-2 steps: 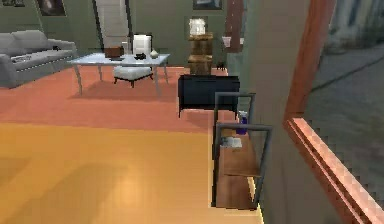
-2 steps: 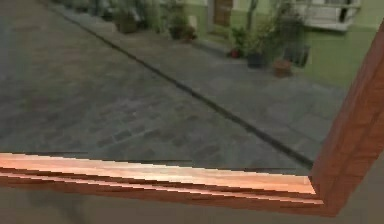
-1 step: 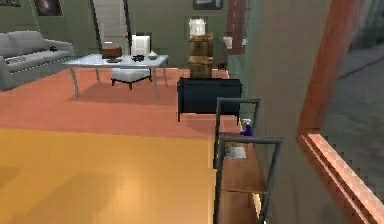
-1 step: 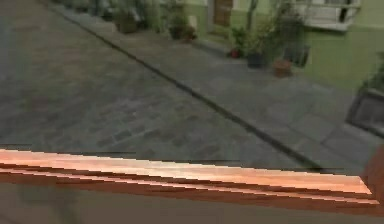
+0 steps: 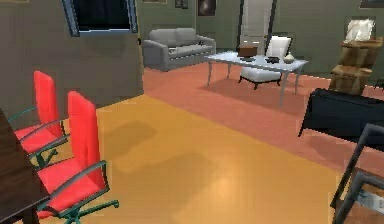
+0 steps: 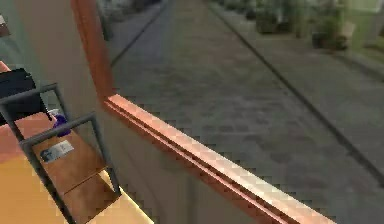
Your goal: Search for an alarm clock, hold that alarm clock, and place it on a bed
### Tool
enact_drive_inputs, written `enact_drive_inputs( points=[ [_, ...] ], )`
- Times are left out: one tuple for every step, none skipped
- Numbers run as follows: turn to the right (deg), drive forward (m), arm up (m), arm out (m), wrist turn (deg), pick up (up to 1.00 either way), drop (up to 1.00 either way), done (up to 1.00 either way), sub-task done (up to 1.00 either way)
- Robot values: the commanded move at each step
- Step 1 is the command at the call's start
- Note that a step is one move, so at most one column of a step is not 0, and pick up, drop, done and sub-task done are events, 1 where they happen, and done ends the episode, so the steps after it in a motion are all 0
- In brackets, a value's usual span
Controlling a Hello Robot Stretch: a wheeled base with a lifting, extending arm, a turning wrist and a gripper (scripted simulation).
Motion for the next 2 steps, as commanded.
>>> enact_drive_inputs(
  points=[
    [0.0,1.0,0.0,0.0,0.0,0.0,0.0,0.0,0.0],
    [0.0,0.25,0.0,0.0,0.0,0.0,0.0,0.0,0.0]
  ],
)
